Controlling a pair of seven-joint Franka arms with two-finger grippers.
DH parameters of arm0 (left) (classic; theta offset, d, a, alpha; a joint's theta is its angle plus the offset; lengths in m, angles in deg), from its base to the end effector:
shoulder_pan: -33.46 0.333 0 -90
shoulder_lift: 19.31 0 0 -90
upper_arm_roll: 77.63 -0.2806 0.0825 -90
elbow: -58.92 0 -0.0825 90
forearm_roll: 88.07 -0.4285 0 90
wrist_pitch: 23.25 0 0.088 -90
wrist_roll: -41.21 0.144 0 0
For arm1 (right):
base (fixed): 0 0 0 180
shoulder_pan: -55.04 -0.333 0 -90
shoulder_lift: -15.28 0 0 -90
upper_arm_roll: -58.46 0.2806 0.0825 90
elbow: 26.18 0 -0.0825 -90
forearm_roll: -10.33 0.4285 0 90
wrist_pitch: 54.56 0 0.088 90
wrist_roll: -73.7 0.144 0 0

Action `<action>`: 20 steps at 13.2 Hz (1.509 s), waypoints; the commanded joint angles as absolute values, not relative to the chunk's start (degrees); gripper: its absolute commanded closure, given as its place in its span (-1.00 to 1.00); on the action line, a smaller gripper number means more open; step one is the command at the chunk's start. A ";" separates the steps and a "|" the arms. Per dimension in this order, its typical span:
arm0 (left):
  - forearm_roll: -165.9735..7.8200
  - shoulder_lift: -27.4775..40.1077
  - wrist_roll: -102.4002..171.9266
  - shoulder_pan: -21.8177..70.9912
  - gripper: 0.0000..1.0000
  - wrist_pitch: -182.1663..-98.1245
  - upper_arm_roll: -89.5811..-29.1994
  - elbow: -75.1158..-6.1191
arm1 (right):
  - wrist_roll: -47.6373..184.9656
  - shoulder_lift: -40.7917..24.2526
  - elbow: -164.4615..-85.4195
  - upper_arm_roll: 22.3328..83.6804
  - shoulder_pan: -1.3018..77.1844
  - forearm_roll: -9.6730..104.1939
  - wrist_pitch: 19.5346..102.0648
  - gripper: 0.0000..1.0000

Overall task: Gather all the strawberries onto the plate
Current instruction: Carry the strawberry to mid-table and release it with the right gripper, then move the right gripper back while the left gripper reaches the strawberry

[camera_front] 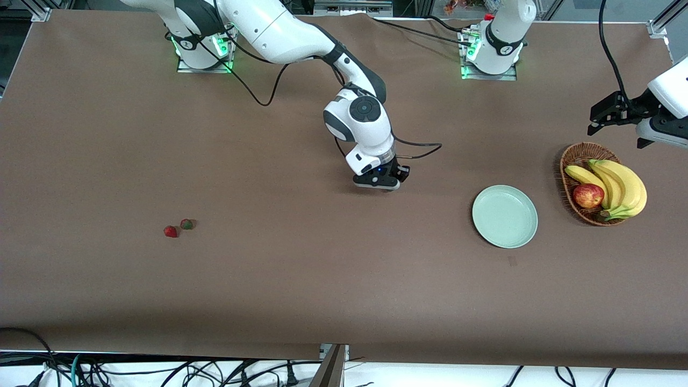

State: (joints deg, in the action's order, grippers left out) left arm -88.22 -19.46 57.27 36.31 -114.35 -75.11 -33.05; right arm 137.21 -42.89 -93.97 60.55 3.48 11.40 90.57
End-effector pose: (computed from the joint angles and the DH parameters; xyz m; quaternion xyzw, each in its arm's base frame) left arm 0.5988 0.0038 0.5376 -0.9906 0.1369 0.0064 0.0005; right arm 0.4844 0.6463 0.1193 -0.9805 0.1024 -0.0695 0.1529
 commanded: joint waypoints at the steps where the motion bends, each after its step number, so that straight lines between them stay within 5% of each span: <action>1: -89.39 -20.10 56.68 36.10 -1.00 -114.21 -75.25 -33.80 | 138.30 -44.13 -91.66 60.48 2.83 11.74 90.91 -1.00; 5: -89.30 -20.01 56.77 36.10 -1.00 -114.13 -75.25 -33.81 | 135.94 -39.05 -91.57 59.86 6.24 11.47 82.40 -1.00; 14: -83.69 -11.77 51.79 35.13 -1.00 -105.51 -74.82 -36.35 | 98.15 -33.67 -92.54 60.04 31.29 11.91 58.84 -1.00; 20: -81.74 -0.52 24.12 27.69 -1.00 -123.59 -68.40 -38.37 | 74.96 -32.62 -99.73 54.52 40.54 11.03 55.13 -1.00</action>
